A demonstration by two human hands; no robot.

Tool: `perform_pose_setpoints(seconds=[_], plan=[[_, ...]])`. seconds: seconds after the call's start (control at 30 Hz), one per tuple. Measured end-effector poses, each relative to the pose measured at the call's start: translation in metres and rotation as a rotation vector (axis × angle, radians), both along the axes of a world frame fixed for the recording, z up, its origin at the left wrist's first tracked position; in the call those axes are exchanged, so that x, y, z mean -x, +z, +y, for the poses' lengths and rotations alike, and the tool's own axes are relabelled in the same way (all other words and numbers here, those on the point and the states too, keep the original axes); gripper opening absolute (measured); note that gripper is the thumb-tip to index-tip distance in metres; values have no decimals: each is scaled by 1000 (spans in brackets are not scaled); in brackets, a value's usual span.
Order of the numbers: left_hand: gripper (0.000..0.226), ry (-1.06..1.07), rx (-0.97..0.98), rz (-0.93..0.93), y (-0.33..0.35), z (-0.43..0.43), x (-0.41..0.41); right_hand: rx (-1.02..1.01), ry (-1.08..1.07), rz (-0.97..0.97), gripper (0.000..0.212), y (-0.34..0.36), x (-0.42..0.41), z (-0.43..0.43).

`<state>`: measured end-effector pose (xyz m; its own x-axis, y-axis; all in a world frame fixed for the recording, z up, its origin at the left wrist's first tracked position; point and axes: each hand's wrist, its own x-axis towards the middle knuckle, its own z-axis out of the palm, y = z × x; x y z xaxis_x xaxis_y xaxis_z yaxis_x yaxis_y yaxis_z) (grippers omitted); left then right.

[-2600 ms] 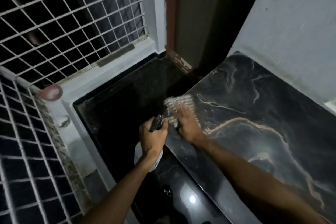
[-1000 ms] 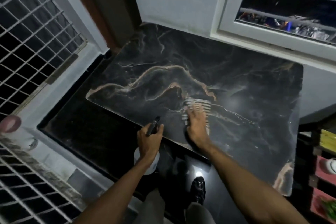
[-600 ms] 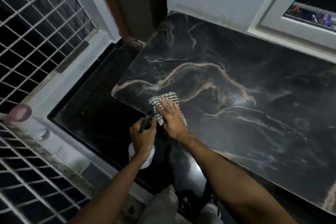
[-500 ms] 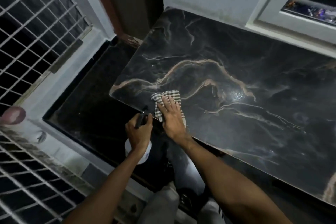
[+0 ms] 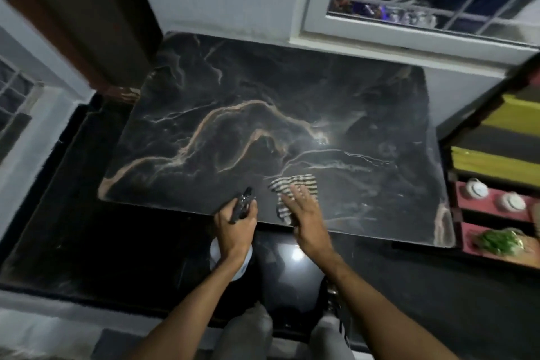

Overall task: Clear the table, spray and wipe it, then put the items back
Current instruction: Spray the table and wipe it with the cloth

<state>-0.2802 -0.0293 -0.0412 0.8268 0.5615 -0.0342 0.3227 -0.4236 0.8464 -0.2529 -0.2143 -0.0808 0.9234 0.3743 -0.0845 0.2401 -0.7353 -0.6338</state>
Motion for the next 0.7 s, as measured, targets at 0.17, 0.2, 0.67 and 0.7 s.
perform_pose_setpoints(seconds=[0.17, 0.2, 0.67, 0.7], plan=[[41, -127, 18, 21, 0, -54, -9, 30, -286, 34, 64, 7, -5, -70], [41, -160, 14, 23, 0, -66, -10, 32, -161, 9, 60, 3, 1, -76], [46, -355, 32, 149, 0, -230, -10, 17, -572, 62, 76, 9, -29, -255], [47, -360, 32, 152, 2, -239, -11, 24, -486, 36, 77, 5, -20, -260]])
